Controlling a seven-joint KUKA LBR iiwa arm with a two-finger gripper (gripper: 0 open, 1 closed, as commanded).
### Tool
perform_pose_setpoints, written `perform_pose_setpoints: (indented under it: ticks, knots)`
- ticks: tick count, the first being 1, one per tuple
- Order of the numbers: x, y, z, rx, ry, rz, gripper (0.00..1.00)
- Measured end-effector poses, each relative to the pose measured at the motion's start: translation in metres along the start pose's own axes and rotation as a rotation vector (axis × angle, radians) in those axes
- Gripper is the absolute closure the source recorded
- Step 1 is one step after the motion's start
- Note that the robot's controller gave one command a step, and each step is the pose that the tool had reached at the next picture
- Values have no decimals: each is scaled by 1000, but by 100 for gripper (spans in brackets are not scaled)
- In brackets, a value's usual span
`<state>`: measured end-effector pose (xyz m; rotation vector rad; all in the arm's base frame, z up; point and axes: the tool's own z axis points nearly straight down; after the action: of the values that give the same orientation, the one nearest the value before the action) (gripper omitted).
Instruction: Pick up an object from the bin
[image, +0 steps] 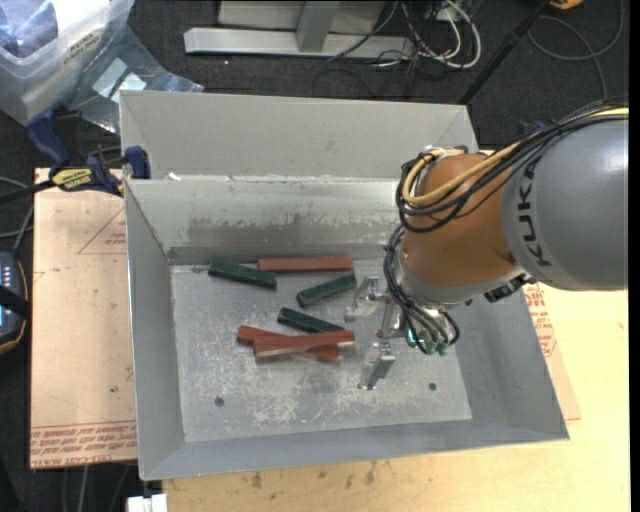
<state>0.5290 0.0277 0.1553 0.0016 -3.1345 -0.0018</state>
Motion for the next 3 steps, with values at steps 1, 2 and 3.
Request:
perform_pose_setpoints:
  ticks: [1, 2, 3]
  knots:
    - [-2, 0, -3, 0, -7, 1, 0]
    - [-22, 64, 68, 0, -18, 45, 0]
    - [-25, 69, 68, -4, -27, 45, 0]
